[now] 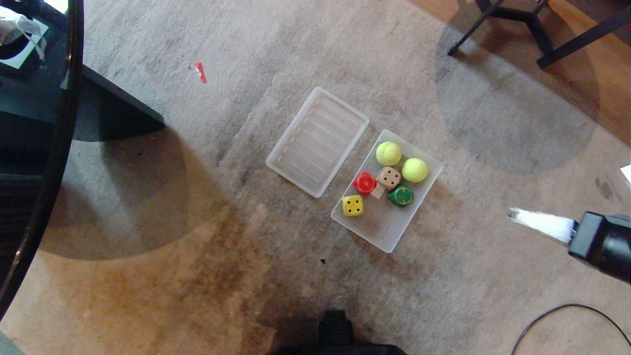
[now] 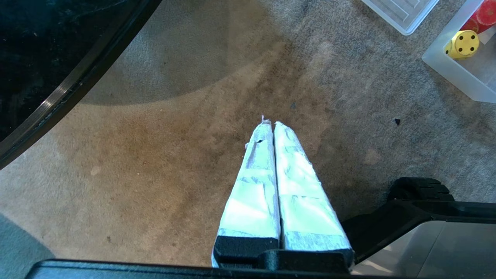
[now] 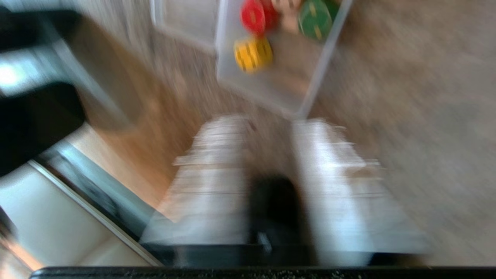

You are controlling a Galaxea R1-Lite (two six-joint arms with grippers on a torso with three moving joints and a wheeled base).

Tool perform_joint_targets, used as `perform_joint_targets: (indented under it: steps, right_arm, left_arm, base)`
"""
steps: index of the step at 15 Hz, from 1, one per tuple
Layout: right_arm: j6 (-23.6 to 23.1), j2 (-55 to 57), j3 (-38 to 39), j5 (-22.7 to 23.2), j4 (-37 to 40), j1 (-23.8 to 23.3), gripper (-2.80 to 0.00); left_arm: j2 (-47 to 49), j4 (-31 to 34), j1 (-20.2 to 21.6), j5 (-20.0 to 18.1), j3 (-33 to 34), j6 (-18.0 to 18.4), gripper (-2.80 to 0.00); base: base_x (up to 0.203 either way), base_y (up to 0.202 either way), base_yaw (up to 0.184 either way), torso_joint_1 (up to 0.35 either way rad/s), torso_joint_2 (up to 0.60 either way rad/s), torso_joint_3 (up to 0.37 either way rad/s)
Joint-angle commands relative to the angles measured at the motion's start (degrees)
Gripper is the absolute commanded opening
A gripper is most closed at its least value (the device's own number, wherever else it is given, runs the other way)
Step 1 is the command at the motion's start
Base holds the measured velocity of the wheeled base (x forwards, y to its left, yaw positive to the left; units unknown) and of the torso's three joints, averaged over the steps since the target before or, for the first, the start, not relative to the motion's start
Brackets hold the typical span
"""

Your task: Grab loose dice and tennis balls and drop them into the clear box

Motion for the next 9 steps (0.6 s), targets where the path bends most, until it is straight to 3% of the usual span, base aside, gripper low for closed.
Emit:
perform_joint_targets:
  steps: [1, 4, 6, 9]
  right_arm:
    - [-3.39, -17.41, 2.89, -0.11, 10.08, -0.93, -2.80]
    - [-13.48, -37.07, 6.14, -2.80, 30.48, -3.08, -2.80]
    - [-19.28, -47.74, 9.23, -6.39, 39.45, -4.56, -2.80]
    - [-25.99, -57.46, 16.39, -16.15, 41.70, -4.68, -2.80]
  left_arm:
    - [0.00, 0.02, 0.00, 0.04, 0.00, -0.03, -2.80]
    - [0.00, 0.02, 0.00, 0.04, 0.00, -0.03, -2.80]
    - [0.00, 0.02, 0.00, 0.04, 0.00, -0.03, -2.80]
    - [0.00, 0.02, 0.00, 0.04, 0.00, -0.03, -2.80]
  base:
    - [0.000, 0.000, 0.000, 0.000, 0.00, 0.000]
    - [0.000, 0.000, 0.000, 0.000, 0.00, 0.000]
    - [0.000, 0.000, 0.000, 0.000, 0.00, 0.000]
    - [0.000, 0.000, 0.000, 0.000, 0.00, 0.000]
